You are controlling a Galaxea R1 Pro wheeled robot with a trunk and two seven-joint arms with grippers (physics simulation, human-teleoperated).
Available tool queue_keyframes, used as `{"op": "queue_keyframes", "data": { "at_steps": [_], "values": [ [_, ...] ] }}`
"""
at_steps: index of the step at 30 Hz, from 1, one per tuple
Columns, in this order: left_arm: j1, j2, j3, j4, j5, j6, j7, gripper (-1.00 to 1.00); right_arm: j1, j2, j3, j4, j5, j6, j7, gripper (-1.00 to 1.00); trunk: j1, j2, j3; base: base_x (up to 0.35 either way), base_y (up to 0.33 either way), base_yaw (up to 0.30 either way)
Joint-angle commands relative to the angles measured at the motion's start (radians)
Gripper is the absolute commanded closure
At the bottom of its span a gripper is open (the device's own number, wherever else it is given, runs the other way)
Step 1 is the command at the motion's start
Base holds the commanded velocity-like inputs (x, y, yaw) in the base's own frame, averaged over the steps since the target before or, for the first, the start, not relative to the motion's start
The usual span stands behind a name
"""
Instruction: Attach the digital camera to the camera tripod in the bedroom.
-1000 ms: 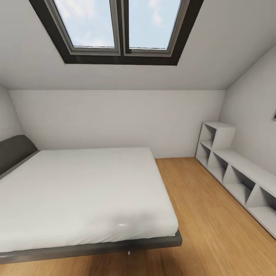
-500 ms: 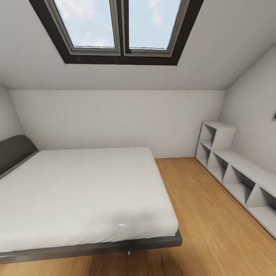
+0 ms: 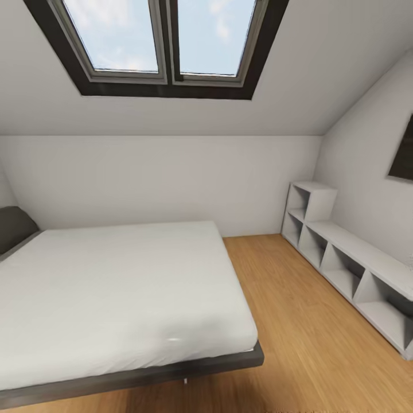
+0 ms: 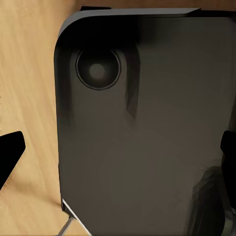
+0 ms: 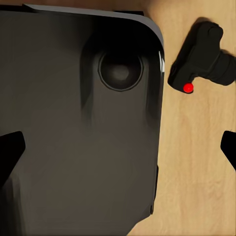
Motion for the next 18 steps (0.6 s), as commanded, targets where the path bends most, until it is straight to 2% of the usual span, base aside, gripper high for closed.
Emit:
{"op": "queue_keyframes", "data": {
  "at_steps": [1, 7, 18],
  "values": [
    [0.000, 0.000, 0.002, -0.001, 0.002, -0.002, -0.001, -1.00, 0.000, 0.000, 0.001, 0.000, 0.001, -0.003, -0.001, -1.00, 0.000, 0.000, 0.000, 0.000, 0.000, -0.245],
    [0.000, 0.000, 0.001, -0.001, 0.002, -0.002, -0.001, -1.00, 0.000, 0.000, 0.001, 0.000, 0.001, -0.003, -0.006, -1.00, 0.000, 0.000, 0.003, 0.010, 0.006, -0.198],
    [0.000, 0.000, 0.000, -0.001, 0.002, -0.001, -0.001, -1.00, 0.000, -0.001, 0.000, 0.000, -0.001, -0.003, -0.007, -1.00, 0.000, 0.000, 0.004, 0.151, 0.164, -0.026]
  ]
}}
